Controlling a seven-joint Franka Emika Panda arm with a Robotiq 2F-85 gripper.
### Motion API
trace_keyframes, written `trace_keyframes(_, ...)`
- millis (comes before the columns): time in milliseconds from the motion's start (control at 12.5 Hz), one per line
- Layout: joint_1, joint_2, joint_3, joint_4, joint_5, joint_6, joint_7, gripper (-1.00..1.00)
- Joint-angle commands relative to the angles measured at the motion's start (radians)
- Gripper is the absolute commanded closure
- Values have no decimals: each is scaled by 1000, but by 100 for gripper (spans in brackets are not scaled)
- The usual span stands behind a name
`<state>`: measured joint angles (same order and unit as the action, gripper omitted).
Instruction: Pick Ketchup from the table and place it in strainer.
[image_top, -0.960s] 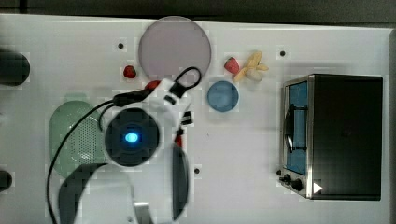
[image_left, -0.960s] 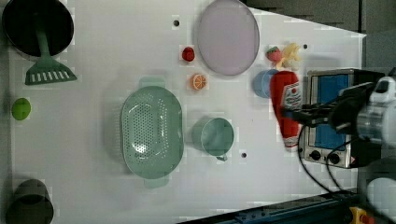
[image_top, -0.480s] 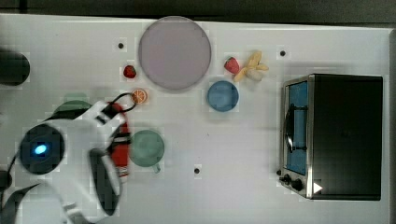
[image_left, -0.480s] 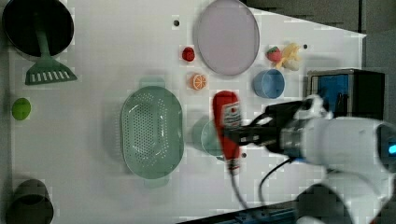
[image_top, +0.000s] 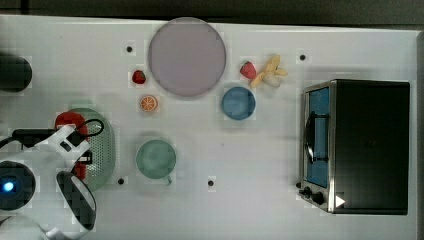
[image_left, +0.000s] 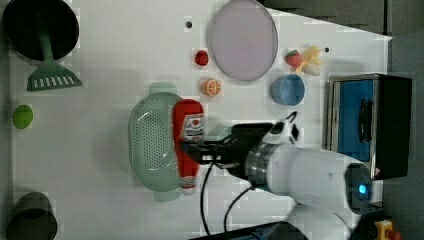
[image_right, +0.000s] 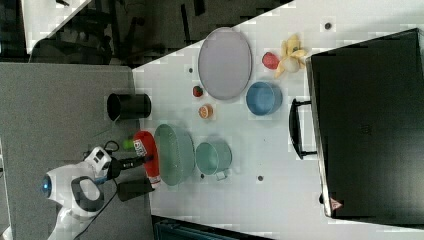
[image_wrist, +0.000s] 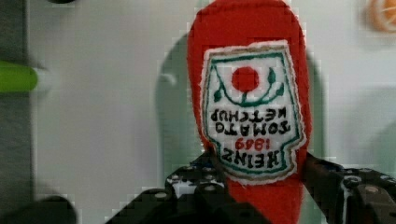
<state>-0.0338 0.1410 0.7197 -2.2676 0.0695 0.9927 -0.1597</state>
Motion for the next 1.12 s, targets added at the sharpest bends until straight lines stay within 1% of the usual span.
trace_keyframes(80, 19, 102, 13, 0, 1, 95, 171, -9)
trace_keyframes(320, 38, 203, 6, -2, -19, 192, 177, -9)
trace_keyframes(400, 41, 227, 3, -2, -25, 223, 177, -18)
trace_keyframes(560, 41, 256, 1, -2, -25, 243, 177, -60)
trace_keyframes(640, 40, 253, 0, -2, -25, 245, 177, -82)
trace_keyframes(720, 36, 238, -1, 2, -25, 243, 177, -99)
trace_keyframes(880, 15, 185, -12, 2, -15, 222, 189, -100)
trace_keyframes(960, -7, 152, -13, 2, -12, 204, 193, -100)
trace_keyframes(1120, -69, 71, -18, 3, -12, 139, 193, -100)
